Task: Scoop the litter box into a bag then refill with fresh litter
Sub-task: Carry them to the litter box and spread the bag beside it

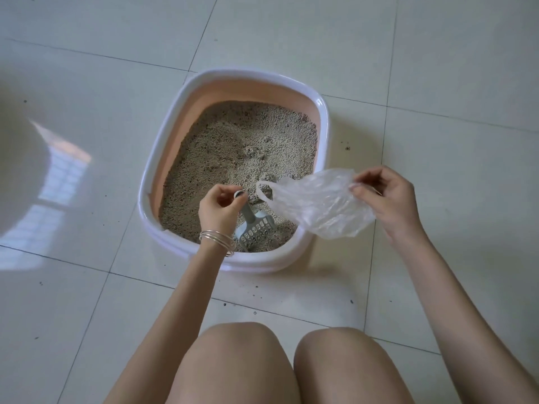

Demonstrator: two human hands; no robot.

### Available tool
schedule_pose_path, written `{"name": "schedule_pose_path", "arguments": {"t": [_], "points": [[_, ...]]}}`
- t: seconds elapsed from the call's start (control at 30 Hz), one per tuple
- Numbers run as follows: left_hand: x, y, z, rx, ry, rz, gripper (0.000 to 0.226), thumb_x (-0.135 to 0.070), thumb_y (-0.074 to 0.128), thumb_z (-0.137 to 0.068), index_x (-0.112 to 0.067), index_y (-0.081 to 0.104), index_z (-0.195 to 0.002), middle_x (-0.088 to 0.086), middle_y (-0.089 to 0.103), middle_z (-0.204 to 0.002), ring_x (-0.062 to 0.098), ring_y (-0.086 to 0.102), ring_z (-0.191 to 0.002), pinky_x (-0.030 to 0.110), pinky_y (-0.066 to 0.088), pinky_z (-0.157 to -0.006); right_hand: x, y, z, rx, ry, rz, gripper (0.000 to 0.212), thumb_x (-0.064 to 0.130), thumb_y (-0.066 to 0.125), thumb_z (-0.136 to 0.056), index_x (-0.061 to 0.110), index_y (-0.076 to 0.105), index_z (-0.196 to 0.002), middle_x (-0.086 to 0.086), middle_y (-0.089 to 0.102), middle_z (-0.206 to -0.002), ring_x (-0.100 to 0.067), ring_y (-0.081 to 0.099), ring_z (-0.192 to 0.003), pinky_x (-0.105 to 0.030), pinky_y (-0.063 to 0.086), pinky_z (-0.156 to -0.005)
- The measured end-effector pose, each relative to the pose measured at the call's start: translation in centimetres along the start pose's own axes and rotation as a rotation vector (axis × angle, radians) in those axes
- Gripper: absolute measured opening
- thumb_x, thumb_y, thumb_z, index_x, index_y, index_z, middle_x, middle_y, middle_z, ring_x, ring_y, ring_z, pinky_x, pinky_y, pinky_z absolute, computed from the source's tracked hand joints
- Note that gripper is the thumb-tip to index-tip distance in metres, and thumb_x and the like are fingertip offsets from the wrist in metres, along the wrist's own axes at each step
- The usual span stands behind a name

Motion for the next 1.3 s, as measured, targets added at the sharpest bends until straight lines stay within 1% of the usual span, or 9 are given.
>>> {"name": "schedule_pose_path", "arguments": {"t": [0.2, 0.33, 0.47, 0.6, 0.67, 0.77, 0.93, 1.07, 1.3], "points": [[-0.5, 0.6, 0.1, 0.029, 0.025, -0.048, 0.018, -0.007, 0.072, -0.074, -0.018, 0.063, -0.086, -0.004, 0.063, -0.083, 0.013, 0.059, -0.079, 0.041, 0.054, -0.085, 0.9, 0.0, 1.7, -0.009, -0.051, -0.012, 0.029, -0.009, 0.068, -0.075, 0.019, 0.06, -0.074, 0.014, 0.064, -0.068, 0.001, 0.057, -0.068, -0.014, 0.047, -0.07], [-0.2, 1.3, 0.0, 0.116, 0.039, -0.094, 0.045, -0.005, 0.071, -0.07, -0.021, 0.058, -0.11, 0.007, 0.059, -0.112, 0.021, 0.059, -0.098, 0.041, 0.052, -0.09, 1.0, -1.1, 3.7, -0.01, -0.093, 0.0, 0.03, -0.008, 0.069, -0.075, 0.021, 0.06, -0.074, 0.019, 0.065, -0.067, 0.002, 0.058, -0.069, -0.013, 0.047, -0.07], [-0.7, 0.7, 0.8, 0.049, 0.123, -0.305, 0.055, -0.009, 0.069, -0.069, -0.023, 0.054, -0.12, 0.013, 0.043, -0.13, 0.027, 0.044, -0.12, 0.044, 0.039, -0.104, 0.4, -2.6, 6.2, -0.035, -0.107, -0.022, 0.029, -0.006, 0.07, -0.074, 0.022, 0.06, -0.073, 0.018, 0.066, -0.068, 0.0, 0.058, -0.071, -0.013, 0.047, -0.072], [-3.6, 1.6, 4.5, -0.018, 0.486, -0.571, 0.033, -0.008, 0.063, -0.072, -0.015, 0.065, -0.104, 0.014, 0.056, -0.118, 0.032, 0.043, -0.12, 0.026, 0.019, -0.102, -1.1, -3.3, 8.9, 0.007, -0.086, -0.034, 0.026, -0.003, 0.07, -0.072, 0.021, 0.061, -0.074, 0.015, 0.066, -0.07, -0.002, 0.06, -0.073, -0.015, 0.047, -0.073], [-4.6, 3.4, 6.6, 0.072, 0.629, -0.567, 0.024, -0.013, 0.06, -0.072, -0.014, 0.069, -0.093, 0.011, 0.064, -0.106, 0.03, 0.054, -0.105, 0.019, 0.021, -0.092, -2.0, -3.4, 10.3, 0.048, -0.068, -0.041, 0.018, 0.004, 0.069, -0.069, 0.019, 0.061, -0.074, 0.013, 0.066, -0.071, -0.003, 0.06, -0.073, -0.016, 0.048, -0.073], [-4.9, 7.0, 10.4, 0.313, 0.656, -0.45, 0.019, -0.017, 0.06, -0.077, -0.012, 0.07, -0.093, 0.007, 0.068, -0.096, 0.019, 0.058, -0.085, 0.024, 0.039, -0.083, -3.1, -3.6, 12.2, 0.099, -0.055, -0.061, 0.023, 0.001, 0.066, -0.071, 0.024, 0.063, -0.072, 0.012, 0.065, -0.074, -0.003, 0.059, -0.074, -0.015, 0.047, -0.073], [-2.2, 13.6, 14.7, 0.709, 0.553, -0.356, 0.023, -0.025, 0.061, -0.08, -0.013, 0.069, -0.099, -0.003, 0.07, -0.095, 0.014, 0.066, -0.088, 0.031, 0.053, -0.086, -5.1, -4.6, 14.1, 0.139, -0.004, -0.114, 0.012, -0.001, 0.058, -0.07, 0.011, 0.058, -0.072, 0.01, 0.065, -0.078, -0.003, 0.061, -0.081, -0.013, 0.046, -0.071], [0.1, 16.7, 16.9, 0.875, 0.562, -0.398, 0.02, -0.012, 0.064, -0.082, -0.011, 0.066, -0.102, -0.003, 0.068, -0.094, 0.01, 0.064, -0.087, 0.024, 0.051, -0.085, -6.9, -5.9, 14.1, 0.106, 0.013, -0.082, 0.009, 0.0, 0.054, -0.07, 0.008, 0.055, -0.071, 0.001, 0.065, -0.085, -0.003, 0.061, -0.084, -0.013, 0.045, -0.073], [5.1, 17.6, 16.8, 0.964, 0.293, -0.227, 0.029, -0.007, 0.071, -0.074, -0.019, 0.057, -0.096, 0.0, 0.059, -0.096, 0.019, 0.066, -0.09, 0.025, 0.053, -0.079, -9.7, -5.2, 13.6, 0.075, 0.014, -0.078, 0.008, -0.001, 0.052, -0.07, 0.007, 0.053, -0.072, -0.005, 0.064, -0.086, -0.004, 0.062, -0.086, -0.014, 0.046, -0.077]]}}
Point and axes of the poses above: each hand's wrist, its own z-axis away from the middle knuckle, its own y-axis out of the palm, x = y × z, the point moved 10 cm from there along -z, towards the middle knuckle
